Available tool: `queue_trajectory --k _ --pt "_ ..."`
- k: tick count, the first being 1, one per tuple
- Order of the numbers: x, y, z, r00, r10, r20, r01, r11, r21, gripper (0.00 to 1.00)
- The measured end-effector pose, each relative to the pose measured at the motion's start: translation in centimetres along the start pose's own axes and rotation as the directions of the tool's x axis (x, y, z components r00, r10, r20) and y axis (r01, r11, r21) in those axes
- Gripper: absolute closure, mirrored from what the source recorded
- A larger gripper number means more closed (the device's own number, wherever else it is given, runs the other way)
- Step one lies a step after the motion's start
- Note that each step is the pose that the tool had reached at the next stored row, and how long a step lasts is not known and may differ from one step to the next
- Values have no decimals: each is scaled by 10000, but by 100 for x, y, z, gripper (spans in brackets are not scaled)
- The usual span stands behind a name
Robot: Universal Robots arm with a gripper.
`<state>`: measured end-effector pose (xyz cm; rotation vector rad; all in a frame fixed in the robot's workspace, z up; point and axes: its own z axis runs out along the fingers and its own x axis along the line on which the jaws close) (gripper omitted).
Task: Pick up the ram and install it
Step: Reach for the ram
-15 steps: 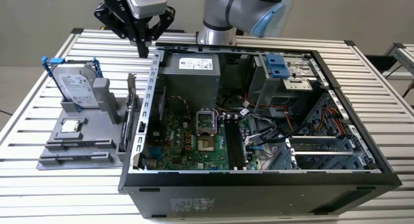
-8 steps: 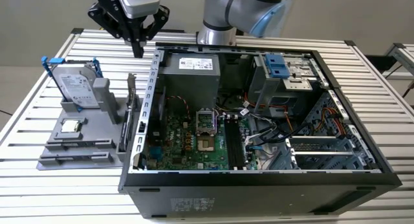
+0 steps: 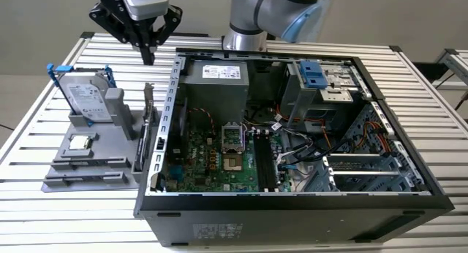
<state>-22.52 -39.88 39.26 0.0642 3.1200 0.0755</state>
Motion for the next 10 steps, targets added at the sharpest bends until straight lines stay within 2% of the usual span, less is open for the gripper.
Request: queue_trajectory --k 10 --pt "185 -8 -4 9999 -105 -6 105 9999 -2 100"
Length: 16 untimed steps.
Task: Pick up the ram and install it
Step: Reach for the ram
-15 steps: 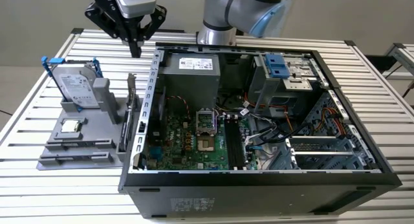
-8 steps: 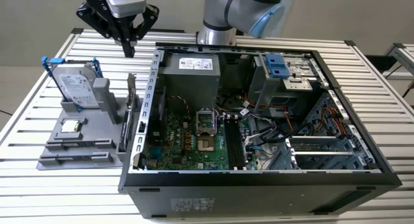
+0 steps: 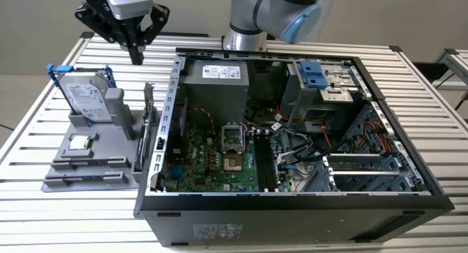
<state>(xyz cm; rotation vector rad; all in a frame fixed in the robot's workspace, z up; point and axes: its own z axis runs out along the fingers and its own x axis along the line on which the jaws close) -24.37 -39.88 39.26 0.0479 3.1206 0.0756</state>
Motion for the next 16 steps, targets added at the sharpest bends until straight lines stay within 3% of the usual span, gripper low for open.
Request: queue_trajectory --k 16 --pt "296 -9 -6 9998 -178 -9 178 9998 -4 100"
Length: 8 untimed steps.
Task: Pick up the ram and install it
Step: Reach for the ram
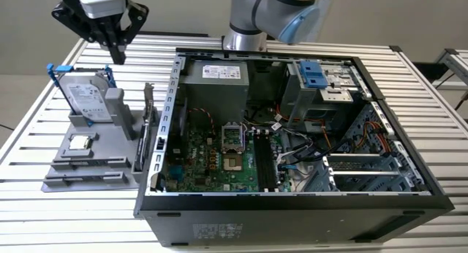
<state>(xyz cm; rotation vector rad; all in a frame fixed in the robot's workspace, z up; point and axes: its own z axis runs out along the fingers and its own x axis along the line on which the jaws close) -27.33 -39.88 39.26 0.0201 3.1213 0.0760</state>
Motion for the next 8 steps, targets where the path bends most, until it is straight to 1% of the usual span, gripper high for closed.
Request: queue_trajectory --k 8 --pt "140 -2 -3 10000 -90 -5 90 10000 -1 100"
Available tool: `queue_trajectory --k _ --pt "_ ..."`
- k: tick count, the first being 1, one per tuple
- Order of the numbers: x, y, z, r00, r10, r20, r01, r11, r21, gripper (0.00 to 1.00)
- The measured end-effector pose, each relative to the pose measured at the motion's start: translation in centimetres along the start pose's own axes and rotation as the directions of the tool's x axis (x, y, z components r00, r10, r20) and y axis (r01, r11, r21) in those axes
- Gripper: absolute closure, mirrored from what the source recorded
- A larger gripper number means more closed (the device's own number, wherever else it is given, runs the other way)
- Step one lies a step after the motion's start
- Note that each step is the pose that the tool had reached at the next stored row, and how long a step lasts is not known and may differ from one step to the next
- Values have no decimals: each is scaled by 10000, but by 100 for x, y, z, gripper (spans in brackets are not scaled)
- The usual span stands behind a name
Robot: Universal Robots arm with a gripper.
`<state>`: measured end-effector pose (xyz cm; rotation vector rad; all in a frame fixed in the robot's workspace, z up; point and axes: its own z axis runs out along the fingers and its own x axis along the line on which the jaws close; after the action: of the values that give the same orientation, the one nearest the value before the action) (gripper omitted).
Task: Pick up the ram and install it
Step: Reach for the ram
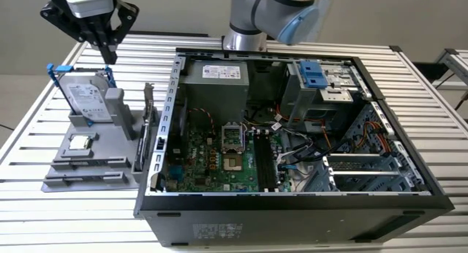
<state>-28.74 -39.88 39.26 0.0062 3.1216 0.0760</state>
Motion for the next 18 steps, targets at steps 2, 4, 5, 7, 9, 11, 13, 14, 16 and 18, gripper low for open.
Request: queue_trajectory --k 2,4,5,7,9,11,13,14,16,18 --pt "37 0 -1 10000 -25 -1 25 10000 -1 100" --pt "74 0 -1 10000 -50 -2 50 10000 -1 100" --pt "91 0 -2 10000 -62 -3 62 10000 -1 100" --pt "124 0 -2 10000 -85 -4 85 10000 -2 100" --pt "155 -1 -3 9999 -106 -5 106 9999 -2 100" --pt "183 -1 -3 9999 -128 -6 128 9999 -3 100" --pt "206 -1 -4 9999 -148 -8 148 9999 -3 100" --pt "219 -1 -4 9999 -157 -8 157 9999 -3 100" --pt "241 -1 -4 9998 -175 -9 175 9998 -3 100" --pt "260 -1 -5 9998 -194 -10 194 9998 -3 100"
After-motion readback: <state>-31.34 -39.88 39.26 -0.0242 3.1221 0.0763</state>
